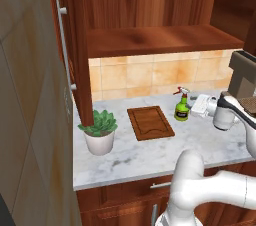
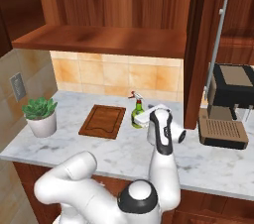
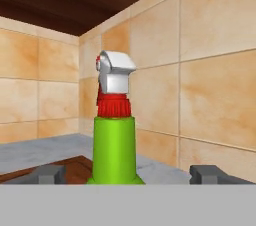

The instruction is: Grab the spray bottle from the cabinet, then place it next to the cutting board for sanitizing. Then grab the dish brush from the countertop next to the sink and place it next to the cutting board.

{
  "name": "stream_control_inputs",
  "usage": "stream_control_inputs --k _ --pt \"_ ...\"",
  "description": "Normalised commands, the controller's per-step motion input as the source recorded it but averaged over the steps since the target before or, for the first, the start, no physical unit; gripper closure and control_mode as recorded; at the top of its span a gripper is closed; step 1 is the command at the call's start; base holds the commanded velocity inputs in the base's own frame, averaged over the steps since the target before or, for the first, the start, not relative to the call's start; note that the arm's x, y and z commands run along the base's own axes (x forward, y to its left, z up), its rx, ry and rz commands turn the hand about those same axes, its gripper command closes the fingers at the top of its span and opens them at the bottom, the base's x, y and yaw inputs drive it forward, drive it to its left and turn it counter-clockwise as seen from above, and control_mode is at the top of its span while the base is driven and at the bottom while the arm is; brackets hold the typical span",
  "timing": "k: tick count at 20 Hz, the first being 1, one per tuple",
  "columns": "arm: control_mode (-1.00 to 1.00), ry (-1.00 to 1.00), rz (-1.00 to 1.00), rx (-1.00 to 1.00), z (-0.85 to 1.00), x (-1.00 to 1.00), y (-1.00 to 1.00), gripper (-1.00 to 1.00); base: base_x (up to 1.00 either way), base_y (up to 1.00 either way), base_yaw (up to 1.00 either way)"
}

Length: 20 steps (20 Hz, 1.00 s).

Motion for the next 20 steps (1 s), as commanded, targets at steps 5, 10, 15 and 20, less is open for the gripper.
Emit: stream_control_inputs --k 5,10,15,20 --pt "-1.00 -0.04 -0.06 0.05 0.20 -0.43 -0.25 -1.00 0.00 0.00 0.00" --pt "-1.00 -0.10 -0.20 0.00 0.69 -0.62 0.00 -1.00 0.00 0.00 0.00" --pt "-1.00 0.05 -0.23 -0.03 0.98 -0.60 0.05 -1.00 0.00 0.00 0.00" --pt "-1.00 0.27 -0.24 -0.07 1.00 -0.45 0.14 -1.00 0.00 0.00 0.00"
